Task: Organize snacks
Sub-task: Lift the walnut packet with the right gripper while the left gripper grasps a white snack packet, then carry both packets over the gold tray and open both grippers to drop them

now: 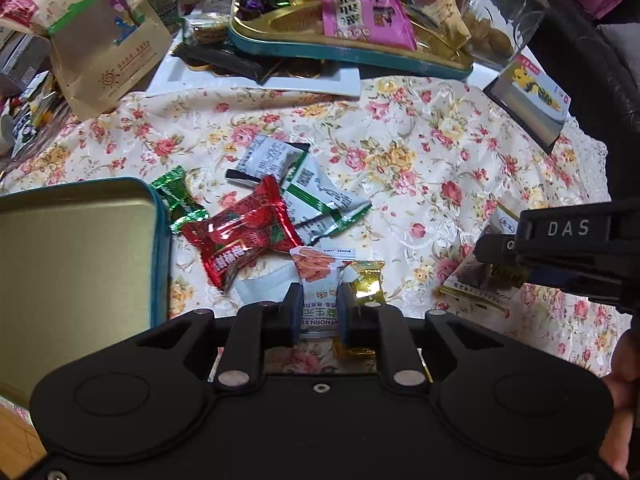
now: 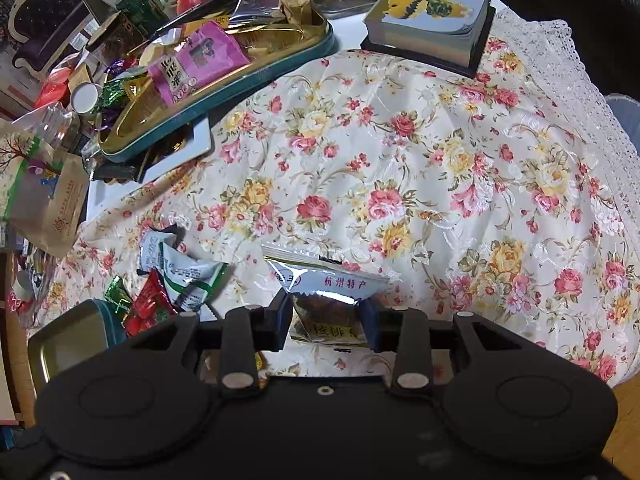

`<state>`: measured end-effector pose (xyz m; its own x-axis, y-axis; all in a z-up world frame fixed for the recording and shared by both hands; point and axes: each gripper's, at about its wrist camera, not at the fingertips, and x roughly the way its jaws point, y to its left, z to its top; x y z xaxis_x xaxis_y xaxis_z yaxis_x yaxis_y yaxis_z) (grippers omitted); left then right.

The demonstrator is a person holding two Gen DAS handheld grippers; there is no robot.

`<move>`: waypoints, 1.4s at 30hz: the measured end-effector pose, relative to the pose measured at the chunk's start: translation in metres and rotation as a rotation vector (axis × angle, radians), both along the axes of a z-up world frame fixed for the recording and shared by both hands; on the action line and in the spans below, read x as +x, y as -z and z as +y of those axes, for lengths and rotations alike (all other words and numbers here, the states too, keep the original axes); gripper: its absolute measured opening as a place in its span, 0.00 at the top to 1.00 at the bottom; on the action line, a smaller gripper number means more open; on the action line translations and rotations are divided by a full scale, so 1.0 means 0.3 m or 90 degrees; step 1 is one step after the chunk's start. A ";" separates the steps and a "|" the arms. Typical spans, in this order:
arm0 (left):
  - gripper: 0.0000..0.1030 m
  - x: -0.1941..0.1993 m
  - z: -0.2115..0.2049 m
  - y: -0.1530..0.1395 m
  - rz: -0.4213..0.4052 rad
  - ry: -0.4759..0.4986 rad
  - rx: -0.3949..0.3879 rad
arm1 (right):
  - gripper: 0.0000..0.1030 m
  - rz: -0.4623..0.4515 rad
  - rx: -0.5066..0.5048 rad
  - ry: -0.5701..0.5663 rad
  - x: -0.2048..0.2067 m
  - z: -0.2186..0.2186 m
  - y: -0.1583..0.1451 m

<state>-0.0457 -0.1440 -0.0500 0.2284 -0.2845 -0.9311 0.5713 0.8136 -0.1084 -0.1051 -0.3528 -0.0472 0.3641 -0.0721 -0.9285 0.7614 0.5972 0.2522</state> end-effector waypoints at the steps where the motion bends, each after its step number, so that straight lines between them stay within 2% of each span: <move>1: 0.77 0.006 0.010 -0.009 0.000 -0.006 -0.003 | 0.62 -0.001 -0.001 -0.002 0.002 0.004 -0.004; 6: 0.77 0.053 0.080 -0.069 -0.007 -0.052 -0.019 | 0.62 -0.009 -0.006 -0.014 0.018 0.035 -0.021; 10: 0.77 0.100 0.152 -0.125 -0.043 -0.094 -0.007 | 0.62 -0.023 -0.007 -0.032 0.046 0.073 -0.041; 15: 0.77 0.185 0.270 -0.189 -0.095 -0.153 0.026 | 0.62 -0.037 -0.018 -0.067 0.098 0.151 -0.072; 23: 0.77 0.349 0.444 -0.246 -0.113 -0.227 0.100 | 0.62 -0.075 -0.021 -0.160 0.206 0.339 -0.136; 27: 0.77 0.400 0.523 -0.243 -0.114 -0.247 0.117 | 0.62 -0.098 -0.011 -0.213 0.271 0.458 -0.164; 29: 0.77 0.420 0.563 -0.230 -0.103 -0.257 0.121 | 0.62 -0.110 -0.005 -0.238 0.302 0.517 -0.178; 35: 0.77 0.490 0.670 -0.161 0.021 -0.263 0.095 | 0.62 -0.130 0.018 -0.287 0.370 0.653 -0.198; 37: 0.77 0.505 0.701 -0.135 0.047 -0.273 0.094 | 0.62 -0.130 0.021 -0.299 0.380 0.688 -0.200; 42: 0.77 0.508 0.746 -0.106 0.046 -0.277 0.127 | 0.62 -0.112 0.022 -0.332 0.394 0.753 -0.174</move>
